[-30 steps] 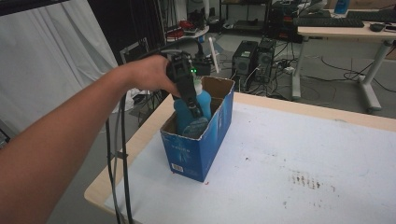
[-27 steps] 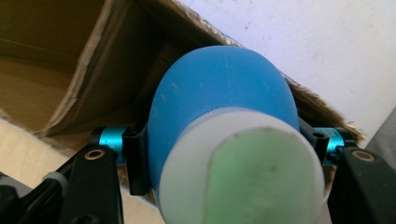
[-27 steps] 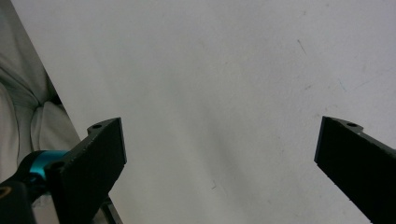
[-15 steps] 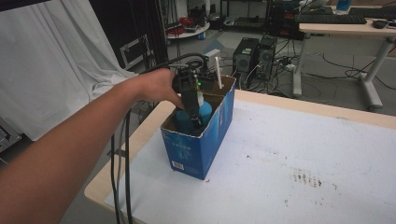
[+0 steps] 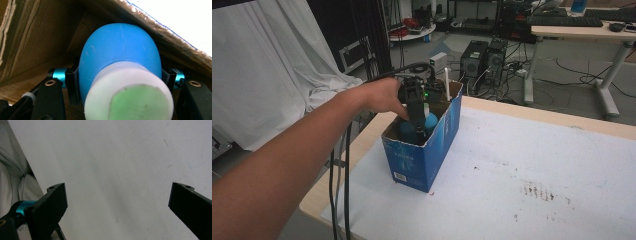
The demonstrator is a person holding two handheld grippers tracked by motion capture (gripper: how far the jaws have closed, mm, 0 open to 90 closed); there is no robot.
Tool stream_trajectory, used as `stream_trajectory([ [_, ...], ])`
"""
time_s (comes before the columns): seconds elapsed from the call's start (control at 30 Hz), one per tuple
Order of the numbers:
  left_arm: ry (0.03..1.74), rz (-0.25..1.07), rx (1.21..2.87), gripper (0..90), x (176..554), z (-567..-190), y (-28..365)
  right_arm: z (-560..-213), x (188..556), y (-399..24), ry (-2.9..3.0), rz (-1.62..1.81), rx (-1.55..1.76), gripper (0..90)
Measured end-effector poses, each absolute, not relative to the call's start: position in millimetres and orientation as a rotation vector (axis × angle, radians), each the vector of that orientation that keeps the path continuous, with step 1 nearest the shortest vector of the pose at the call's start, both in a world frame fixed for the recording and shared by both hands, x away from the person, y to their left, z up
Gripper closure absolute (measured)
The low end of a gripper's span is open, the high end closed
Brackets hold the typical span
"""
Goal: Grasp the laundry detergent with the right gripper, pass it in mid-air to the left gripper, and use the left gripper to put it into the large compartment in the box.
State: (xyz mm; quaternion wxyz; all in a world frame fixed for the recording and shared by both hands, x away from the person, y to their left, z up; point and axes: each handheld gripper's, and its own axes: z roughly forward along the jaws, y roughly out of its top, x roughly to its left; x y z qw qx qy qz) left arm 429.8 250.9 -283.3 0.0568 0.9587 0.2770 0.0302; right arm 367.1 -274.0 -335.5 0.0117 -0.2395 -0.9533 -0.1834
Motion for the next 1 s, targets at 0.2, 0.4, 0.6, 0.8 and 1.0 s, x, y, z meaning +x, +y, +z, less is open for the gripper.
stream_trajectory([
  [0.2, 0.854, 0.105, 2.878, 35.0, 430.9, -280.7, 253.7, -336.6, 367.0, -271.9, -2.983, -0.574, -0.728, 1.2],
  [0.4, 0.873, 0.160, 2.790, 28.1, 429.2, -267.7, 260.9, -336.0, 366.5, -272.8, -2.981, -0.575, -0.740, 1.2],
  [0.6, 0.858, 0.189, 2.757, 25.2, 423.8, -251.2, 263.3, -336.4, 366.9, -273.3, -2.983, -0.579, -0.743, 1.2],
  [0.8, 0.855, 0.227, 2.701, 21.3, 419.3, -230.1, 263.8, -335.9, 365.0, -272.2, -2.990, -0.581, -0.737, 1.2],
  [1.0, 0.816, 0.309, 2.665, 17.8, 405.8, -201.3, 256.5, -333.7, 363.6, -273.9, -2.987, -0.598, -0.752, 1.2],
])
